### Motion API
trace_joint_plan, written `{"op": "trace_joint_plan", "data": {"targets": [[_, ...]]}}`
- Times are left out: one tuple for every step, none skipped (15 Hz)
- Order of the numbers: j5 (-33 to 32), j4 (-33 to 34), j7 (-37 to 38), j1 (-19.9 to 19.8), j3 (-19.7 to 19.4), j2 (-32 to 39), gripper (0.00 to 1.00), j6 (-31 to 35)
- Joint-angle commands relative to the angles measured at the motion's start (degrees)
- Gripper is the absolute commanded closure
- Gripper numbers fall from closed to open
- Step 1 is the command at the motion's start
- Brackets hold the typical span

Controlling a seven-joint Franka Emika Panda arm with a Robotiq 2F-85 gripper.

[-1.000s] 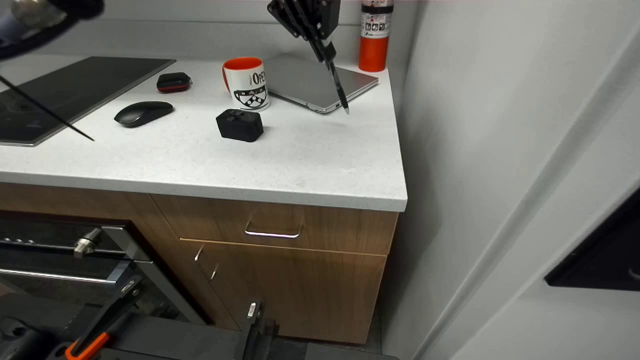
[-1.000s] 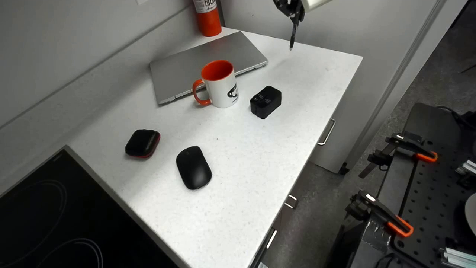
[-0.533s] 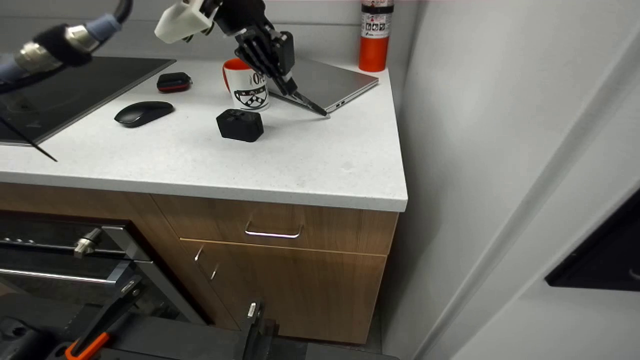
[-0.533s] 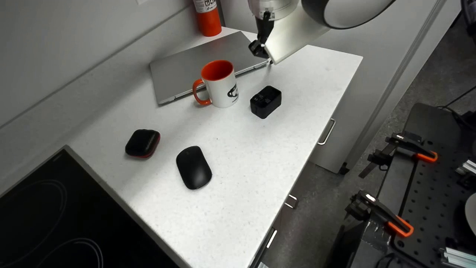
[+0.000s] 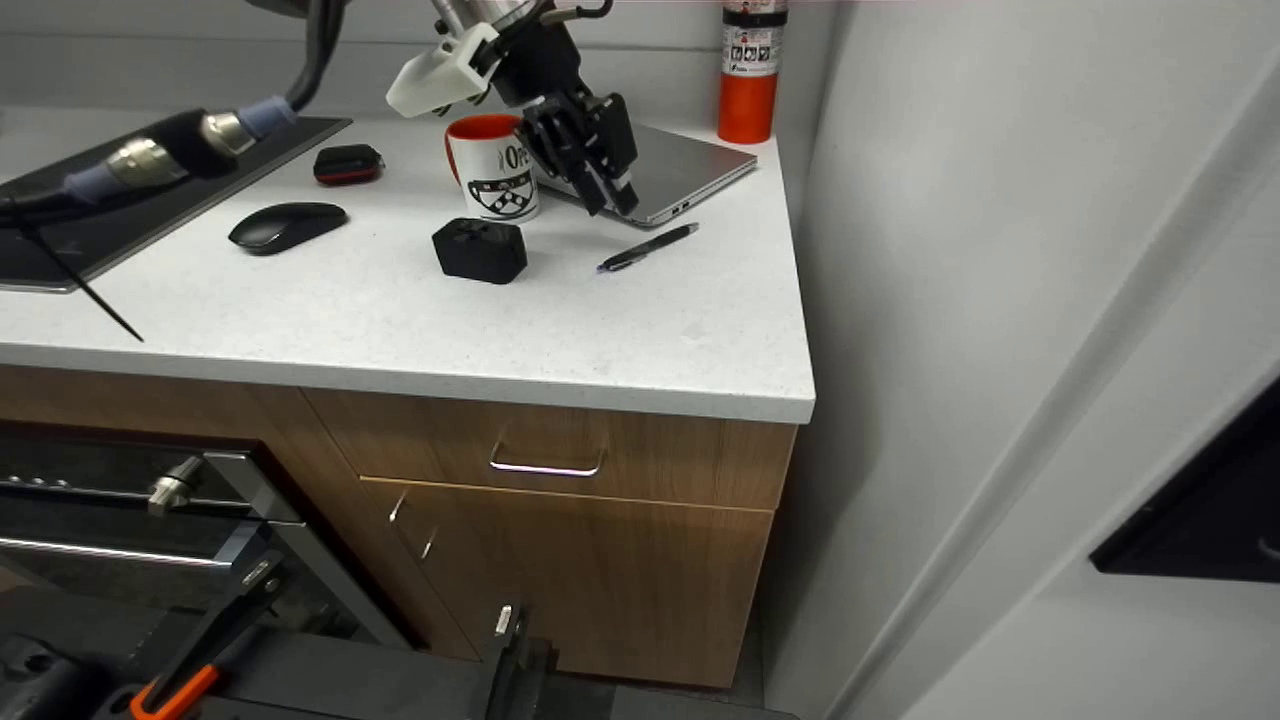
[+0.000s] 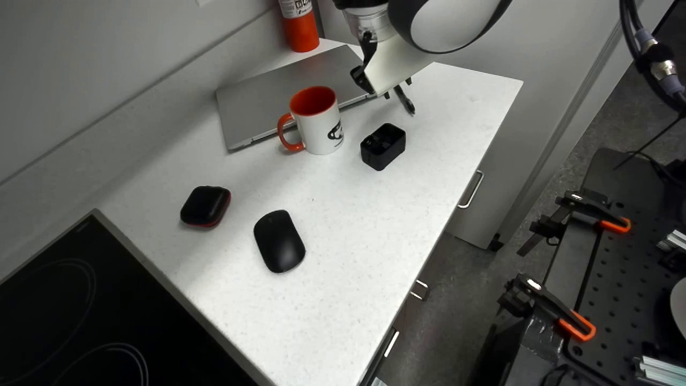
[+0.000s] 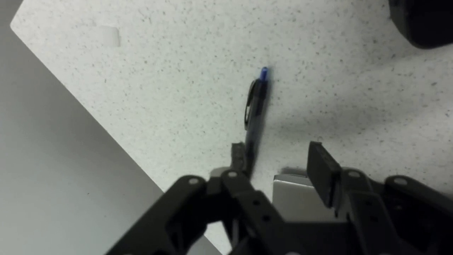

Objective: Pick up the pen from the white mug cup and put it on the table.

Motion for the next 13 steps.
{"op": "trace_joint_plan", "data": {"targets": [[4.09, 2.68, -2.62, 2.22, -2.56, 0.90, 0.19, -2.24], [4.91, 2.85, -2.94, 2.39, -2.93, 0.82, 0.10, -2.17], [5.55, 3.01, -3.15, 2.56, -3.24, 0.77, 0.03, -2.12], [6.13, 3.13, -3.24, 2.72, -3.52, 0.69, 0.00, -2.04], [6.61, 3.29, -3.21, 2.94, -3.83, 0.67, 0.00, -2.04], [7.03, 3.38, -3.35, 3.07, -4.00, 0.63, 0.00, -2.07], [7.70, 3.40, -3.46, 3.17, -4.12, 0.53, 0.00, -2.03], [5.98, 1.89, -2.09, 3.46, -4.74, 0.30, 0.00, 0.10], [6.22, 2.00, -2.10, 3.52, -4.79, 0.30, 0.00, 0.10], [6.29, 2.09, -2.09, 3.55, -4.81, 0.30, 0.00, 0.10], [6.30, 2.14, -2.09, 3.58, -4.83, 0.30, 0.00, 0.10], [6.30, 2.16, -2.09, 3.59, -4.84, 0.30, 0.00, 0.09], [6.29, 2.16, -2.09, 3.60, -4.85, 0.30, 0.00, 0.09]]}}
